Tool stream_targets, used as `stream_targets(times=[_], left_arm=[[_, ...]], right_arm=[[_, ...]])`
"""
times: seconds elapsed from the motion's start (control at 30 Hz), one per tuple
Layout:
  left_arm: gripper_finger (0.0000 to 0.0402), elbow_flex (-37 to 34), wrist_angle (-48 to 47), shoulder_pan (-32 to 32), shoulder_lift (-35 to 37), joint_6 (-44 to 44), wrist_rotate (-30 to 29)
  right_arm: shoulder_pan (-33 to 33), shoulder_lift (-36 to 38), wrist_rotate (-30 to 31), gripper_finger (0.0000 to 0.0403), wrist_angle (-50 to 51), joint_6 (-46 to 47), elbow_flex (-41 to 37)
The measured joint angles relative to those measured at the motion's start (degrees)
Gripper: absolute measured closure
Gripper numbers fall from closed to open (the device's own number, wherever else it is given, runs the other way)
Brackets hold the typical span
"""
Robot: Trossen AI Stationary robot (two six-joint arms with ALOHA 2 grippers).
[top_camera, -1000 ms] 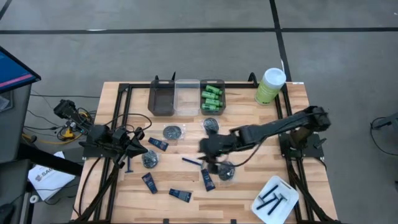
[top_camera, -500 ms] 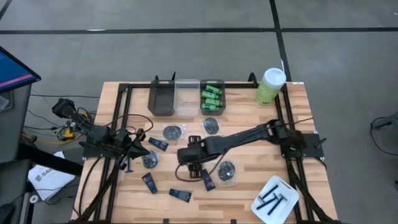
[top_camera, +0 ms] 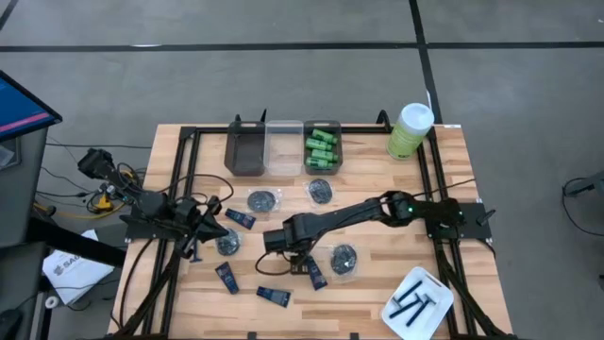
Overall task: Pick & Place Travel size toiletries
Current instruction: Put the blue razor into the white bin
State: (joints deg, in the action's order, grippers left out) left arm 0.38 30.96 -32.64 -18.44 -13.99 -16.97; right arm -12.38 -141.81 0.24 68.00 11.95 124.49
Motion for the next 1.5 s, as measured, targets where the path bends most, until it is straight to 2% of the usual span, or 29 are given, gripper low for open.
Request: stream_targets(times=[0.13, 0.2, 0.47, 0.57, 0.67, 0.83, 1.2, 1.33, 1.5], left_arm=[[0.0399, 0.00, 0.12, 0.00, -0.49, 0.01, -0.11], [0.0399, 0.00, 0.16, 0.00, -0.67, 0.01, -0.12], [0.0399, 0.00, 0.25, -0.01, -0.78, 0.01, -0.12], [0.0399, 0.00, 0.34, 0.00, -0.80, 0.00, -0.13], [0.0399, 0.00, 0.37, 0.00, -0.80, 0.01, -0.13], [0.0399, 0.00, 0.44, 0.00, -0.80, 0.01, -0.13], [0.0399, 0.00, 0.44, 0.00, -0.80, 0.01, -0.13], [0.0399, 0.00, 0.44, -0.02, -0.80, 0.01, -0.13], [0.0399, 0.00, 0.50, -0.02, -1.01, 0.01, -0.18]], right_arm=[[0.15, -0.12, -0.16, 0.0153, 0.41, 0.61, -0.04], [0.31, -0.12, -0.09, 0.0170, 0.38, 1.10, -0.04], [1.03, -0.11, -0.24, 0.0307, -0.06, -0.44, -0.04], [1.14, -0.11, -0.25, 0.0338, -0.72, -1.80, -0.04], [1.20, -0.09, -0.26, 0.0352, -0.81, -2.38, -0.04], [1.27, -0.09, -0.23, 0.0342, -2.14, -5.52, -0.04], [1.27, -0.09, 0.20, 0.0229, -2.44, -7.64, -0.04], [1.34, -0.91, 0.18, 0.0223, -2.97, -8.02, 0.06], [1.54, -3.16, -0.36, 0.0241, -2.66, -7.00, 0.33]])
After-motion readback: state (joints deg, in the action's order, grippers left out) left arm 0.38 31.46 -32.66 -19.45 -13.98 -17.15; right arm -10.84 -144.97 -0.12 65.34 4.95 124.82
